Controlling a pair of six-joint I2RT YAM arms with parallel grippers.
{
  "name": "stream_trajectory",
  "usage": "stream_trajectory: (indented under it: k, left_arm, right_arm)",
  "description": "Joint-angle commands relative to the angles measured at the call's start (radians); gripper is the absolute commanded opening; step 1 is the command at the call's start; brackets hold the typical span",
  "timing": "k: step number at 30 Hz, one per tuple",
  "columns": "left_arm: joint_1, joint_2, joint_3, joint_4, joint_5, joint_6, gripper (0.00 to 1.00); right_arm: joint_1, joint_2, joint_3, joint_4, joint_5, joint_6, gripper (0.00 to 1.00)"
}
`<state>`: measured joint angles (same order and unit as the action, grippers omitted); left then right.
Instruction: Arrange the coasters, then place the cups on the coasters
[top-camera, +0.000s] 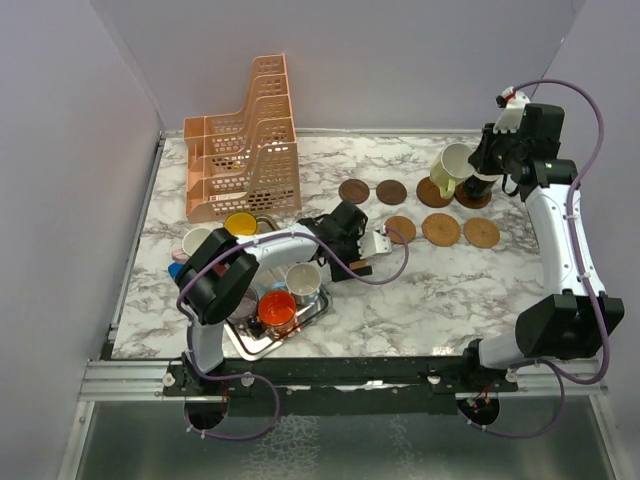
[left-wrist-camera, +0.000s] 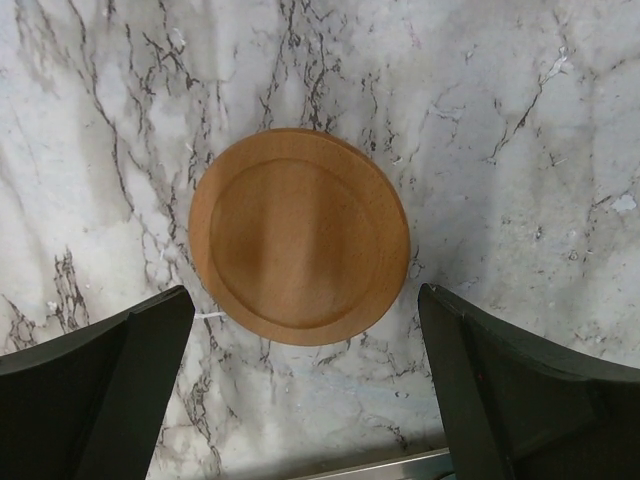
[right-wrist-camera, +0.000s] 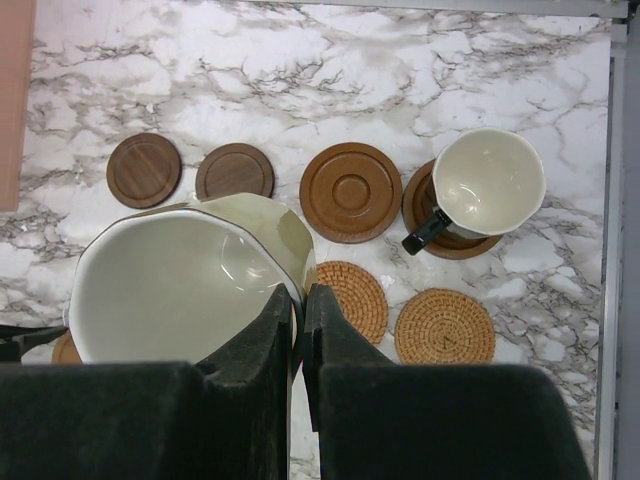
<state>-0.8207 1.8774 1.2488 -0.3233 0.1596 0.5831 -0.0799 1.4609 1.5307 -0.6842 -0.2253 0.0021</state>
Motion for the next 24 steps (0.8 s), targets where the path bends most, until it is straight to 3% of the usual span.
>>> stream_trajectory:
  k: [1,6,24]
  left_arm:
    - [-0.008,0.041,0.024,0.0,-0.029,0.032,0.99]
    - [-0.008,0.079,0.057,0.001,-0.029,0.027,0.98]
    - [0.046,0.235,0.271,-0.045,0.112,-0.012,0.69]
  right_arm:
    - [-0.014,-0.074,-0.013,0.081,-0.045,0.003,0.01]
    - [-0.018,-0.085,-0.028,0.082,-0.052,0.0,0.01]
    - [-0.029,-0.142,-0.09,0.109,-0.039,-0.012,0.01]
